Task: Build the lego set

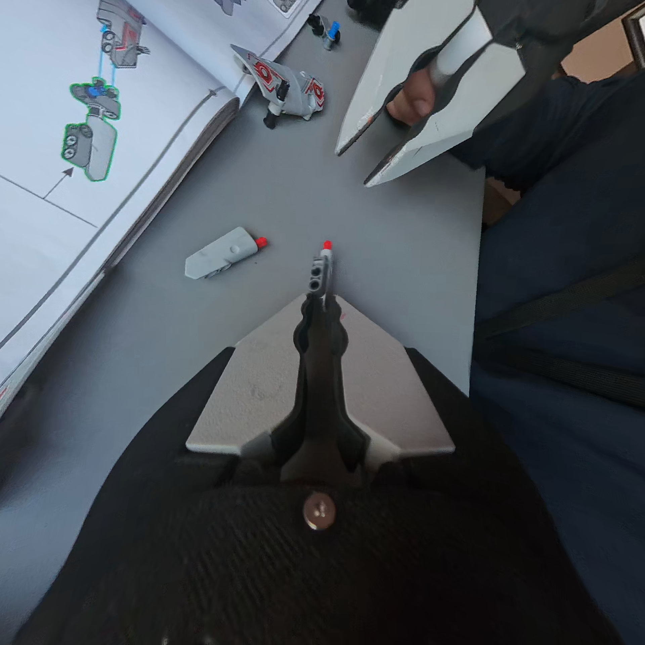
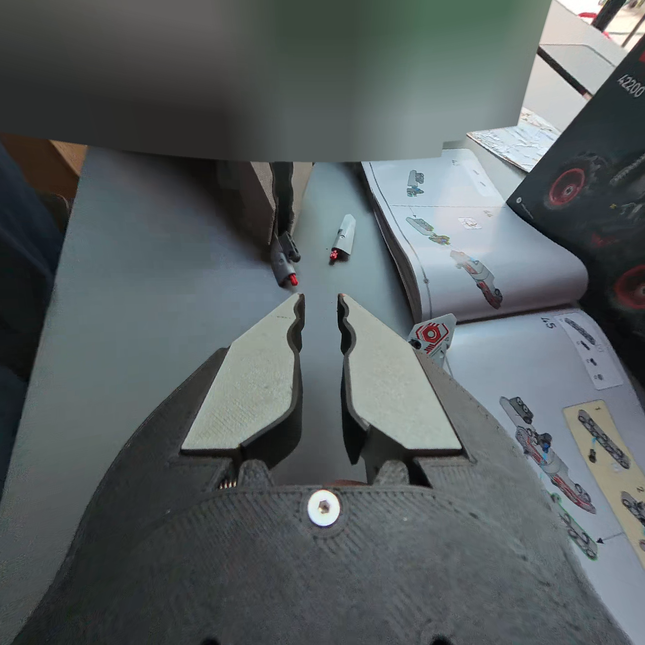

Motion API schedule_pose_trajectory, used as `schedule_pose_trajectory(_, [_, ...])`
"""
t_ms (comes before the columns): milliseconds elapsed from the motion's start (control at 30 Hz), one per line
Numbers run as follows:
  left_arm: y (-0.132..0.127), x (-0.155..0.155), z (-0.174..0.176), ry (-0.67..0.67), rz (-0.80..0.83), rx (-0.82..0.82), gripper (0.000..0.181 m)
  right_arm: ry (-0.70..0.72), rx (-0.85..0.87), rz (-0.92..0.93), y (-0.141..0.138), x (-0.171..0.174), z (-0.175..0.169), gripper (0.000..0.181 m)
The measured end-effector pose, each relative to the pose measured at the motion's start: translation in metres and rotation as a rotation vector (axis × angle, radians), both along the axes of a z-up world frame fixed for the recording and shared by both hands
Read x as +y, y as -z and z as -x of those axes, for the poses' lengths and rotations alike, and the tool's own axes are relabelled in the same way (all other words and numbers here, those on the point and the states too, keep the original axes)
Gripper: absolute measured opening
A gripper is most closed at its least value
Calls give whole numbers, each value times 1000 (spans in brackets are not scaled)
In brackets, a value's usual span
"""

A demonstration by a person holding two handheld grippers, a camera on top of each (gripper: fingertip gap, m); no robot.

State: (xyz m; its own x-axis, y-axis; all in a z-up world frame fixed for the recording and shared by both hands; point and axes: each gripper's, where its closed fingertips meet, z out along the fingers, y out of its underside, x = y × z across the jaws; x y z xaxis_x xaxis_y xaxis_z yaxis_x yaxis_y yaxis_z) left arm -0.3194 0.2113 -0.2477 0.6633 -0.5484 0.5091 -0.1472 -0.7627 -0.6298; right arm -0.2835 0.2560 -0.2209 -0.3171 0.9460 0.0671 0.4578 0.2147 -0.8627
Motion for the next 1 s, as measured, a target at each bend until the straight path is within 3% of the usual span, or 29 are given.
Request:
schedule_pose_trajectory(133, [-4, 1, 3, -16, 31, -71, 15, 2, 7, -16, 0, 3, -2, 15])
schedule_pose_trajectory(267, [-4, 4, 7, -27, 8, -44, 16, 2, 21, 3, -3, 5, -3, 14])
schedule_pose_trajectory(367, [-8, 8, 12, -50, -22, -50, 32, 6, 44, 12, -7, 8, -4, 13])
schedule_pose_trajectory(500, [-12, 9, 23, -84, -34, -75, 39, 24, 84, 11, -13, 16, -5, 12])
schedule_pose_trajectory(767, [-15, 6, 29, -86, -46, -101, 40, 49, 184, 95, -32, 28, -7, 13])
schedule_pose_trajectory(1000, [-12, 6, 28, -84, -51, -62, 39, 55, 188, 92, -34, 29, -6, 14])
